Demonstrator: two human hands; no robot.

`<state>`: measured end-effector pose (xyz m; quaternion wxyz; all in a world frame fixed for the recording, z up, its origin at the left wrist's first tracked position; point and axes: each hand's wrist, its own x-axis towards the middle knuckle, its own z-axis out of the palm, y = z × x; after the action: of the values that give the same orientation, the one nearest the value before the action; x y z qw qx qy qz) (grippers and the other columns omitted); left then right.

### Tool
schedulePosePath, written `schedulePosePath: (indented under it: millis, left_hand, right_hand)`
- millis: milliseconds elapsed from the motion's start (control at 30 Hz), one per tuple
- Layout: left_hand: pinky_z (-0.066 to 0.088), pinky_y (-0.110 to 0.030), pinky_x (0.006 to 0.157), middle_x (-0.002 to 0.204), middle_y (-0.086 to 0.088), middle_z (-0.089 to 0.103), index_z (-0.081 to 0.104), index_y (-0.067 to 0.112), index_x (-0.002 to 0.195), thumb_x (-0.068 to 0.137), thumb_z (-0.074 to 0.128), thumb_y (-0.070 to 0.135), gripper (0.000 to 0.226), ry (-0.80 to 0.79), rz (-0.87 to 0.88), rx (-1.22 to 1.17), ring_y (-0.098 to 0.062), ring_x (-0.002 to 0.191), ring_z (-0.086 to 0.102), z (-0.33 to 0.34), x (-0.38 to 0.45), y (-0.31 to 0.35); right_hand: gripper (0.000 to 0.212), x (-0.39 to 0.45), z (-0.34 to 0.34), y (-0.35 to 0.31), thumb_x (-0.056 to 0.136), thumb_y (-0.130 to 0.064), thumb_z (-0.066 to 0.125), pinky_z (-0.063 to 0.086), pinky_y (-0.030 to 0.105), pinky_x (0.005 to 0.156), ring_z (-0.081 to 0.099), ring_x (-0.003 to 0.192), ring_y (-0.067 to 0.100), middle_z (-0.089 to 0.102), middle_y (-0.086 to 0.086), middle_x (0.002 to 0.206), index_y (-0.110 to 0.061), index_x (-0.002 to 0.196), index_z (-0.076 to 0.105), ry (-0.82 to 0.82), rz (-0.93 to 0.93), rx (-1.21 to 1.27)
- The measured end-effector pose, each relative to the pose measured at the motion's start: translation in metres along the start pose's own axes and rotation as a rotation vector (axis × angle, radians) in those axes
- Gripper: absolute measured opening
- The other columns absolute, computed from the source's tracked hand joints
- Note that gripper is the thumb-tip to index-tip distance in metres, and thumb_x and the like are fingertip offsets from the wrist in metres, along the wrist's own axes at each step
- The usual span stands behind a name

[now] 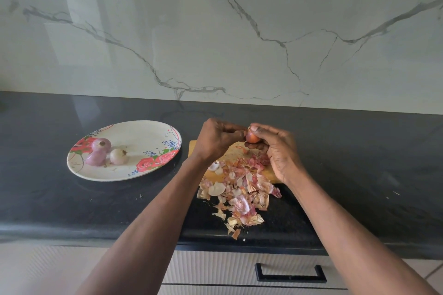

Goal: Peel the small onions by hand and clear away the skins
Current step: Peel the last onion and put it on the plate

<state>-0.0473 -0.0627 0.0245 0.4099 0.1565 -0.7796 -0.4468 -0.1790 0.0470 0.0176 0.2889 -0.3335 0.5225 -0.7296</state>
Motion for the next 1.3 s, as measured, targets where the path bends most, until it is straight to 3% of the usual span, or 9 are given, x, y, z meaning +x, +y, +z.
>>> schedulePosePath:
  millis: [67, 200, 467, 833, 900, 1000, 1067, 1200, 1300]
  left_hand:
    - [0.061, -0.033, 0.079, 0.091, -0.004, 0.079, 0.08, 0.006, 0.099, 0.086, 0.078, 0.013, 0.014, 0.047, 0.003, 0.043, -0.012, 0.083, 0.075, 0.004, -0.002, 0.001]
    - [0.06, -0.037, 0.073, 0.086, -0.001, 0.078, 0.081, 0.009, 0.098, 0.088, 0.076, 0.014, 0.013, 0.115, 0.047, 0.137, -0.013, 0.079, 0.074, 0.01, -0.005, 0.001]
    - [0.057, -0.033, 0.074, 0.088, -0.005, 0.077, 0.079, 0.004, 0.096, 0.089, 0.071, 0.006, 0.011, 0.213, 0.116, 0.247, -0.012, 0.077, 0.07, 0.009, -0.007, 0.004]
    - [0.057, -0.045, 0.073, 0.076, -0.008, 0.075, 0.078, 0.003, 0.083, 0.088, 0.065, 0.007, 0.014, 0.254, -0.074, 0.258, -0.026, 0.075, 0.071, 0.002, 0.004, -0.004]
    - [0.058, -0.043, 0.077, 0.082, -0.009, 0.076, 0.079, 0.003, 0.092, 0.088, 0.065, 0.006, 0.014, 0.228, -0.097, 0.259, -0.024, 0.078, 0.072, 0.001, 0.004, -0.005]
    - [0.056, -0.03, 0.087, 0.094, -0.006, 0.078, 0.071, 0.013, 0.126, 0.091, 0.063, 0.008, 0.036, 0.154, -0.15, 0.301, -0.014, 0.088, 0.072, 0.001, 0.002, -0.004]
    - [0.052, -0.024, 0.091, 0.093, -0.001, 0.079, 0.066, 0.015, 0.133, 0.095, 0.061, 0.012, 0.038, 0.125, -0.167, 0.299, -0.009, 0.097, 0.07, 0.0, 0.003, -0.003]
    - [0.054, -0.034, 0.097, 0.12, -0.006, 0.071, 0.06, 0.013, 0.138, 0.094, 0.058, -0.002, 0.047, 0.051, -0.234, 0.02, -0.018, 0.113, 0.066, -0.003, 0.005, 0.0]
    - [0.06, -0.038, 0.087, 0.098, -0.016, 0.076, 0.07, 0.002, 0.116, 0.093, 0.066, 0.003, 0.024, 0.033, -0.341, -0.337, -0.026, 0.09, 0.075, -0.002, 0.003, 0.008]
  right_hand:
    - [0.041, 0.0, 0.0, 0.0, 0.066, -0.028, 0.086, 0.055, 0.053, 0.094, 0.069, 0.101, 0.041, 0.076, 0.02, 0.1, -0.007, 0.101, 0.079, 0.001, -0.001, -0.011]
    - [0.026, 0.001, 0.004, -0.002, 0.081, -0.009, 0.077, 0.062, 0.03, 0.071, 0.072, 0.081, 0.027, 0.076, 0.019, 0.095, -0.005, 0.106, 0.076, -0.008, 0.002, 0.04]
    - [0.025, -0.001, 0.006, -0.005, 0.092, 0.004, 0.063, 0.062, 0.03, 0.077, 0.073, 0.092, 0.027, 0.072, 0.024, 0.109, 0.006, 0.117, 0.064, -0.047, 0.045, 0.175]
    - [0.022, 0.003, 0.006, -0.008, 0.095, 0.003, 0.057, 0.061, 0.027, 0.078, 0.073, 0.093, 0.021, 0.071, 0.016, 0.109, -0.002, 0.115, 0.065, -0.095, 0.087, 0.297]
    - [0.021, 0.003, 0.005, -0.008, 0.095, 0.0, 0.058, 0.06, 0.025, 0.073, 0.07, 0.094, 0.019, 0.07, 0.014, 0.112, -0.006, 0.113, 0.067, -0.09, 0.085, 0.285]
    - [0.028, 0.004, 0.005, -0.007, 0.096, 0.0, 0.058, 0.058, 0.023, 0.073, 0.067, 0.098, 0.021, 0.067, 0.016, 0.12, -0.005, 0.122, 0.065, -0.085, 0.082, 0.284]
    - [0.029, 0.004, 0.005, -0.007, 0.096, 0.001, 0.057, 0.059, 0.023, 0.076, 0.07, 0.097, 0.023, 0.066, 0.019, 0.121, -0.001, 0.124, 0.063, -0.083, 0.086, 0.308]
    - [0.029, 0.004, 0.005, -0.007, 0.098, 0.004, 0.053, 0.061, 0.027, 0.082, 0.074, 0.094, 0.028, 0.066, 0.023, 0.119, 0.002, 0.126, 0.059, -0.097, 0.096, 0.329]
    - [0.03, 0.005, 0.005, -0.006, 0.096, 0.01, 0.052, 0.06, 0.032, 0.088, 0.073, 0.1, 0.03, 0.062, 0.028, 0.126, 0.005, 0.125, 0.057, -0.107, 0.094, 0.362]
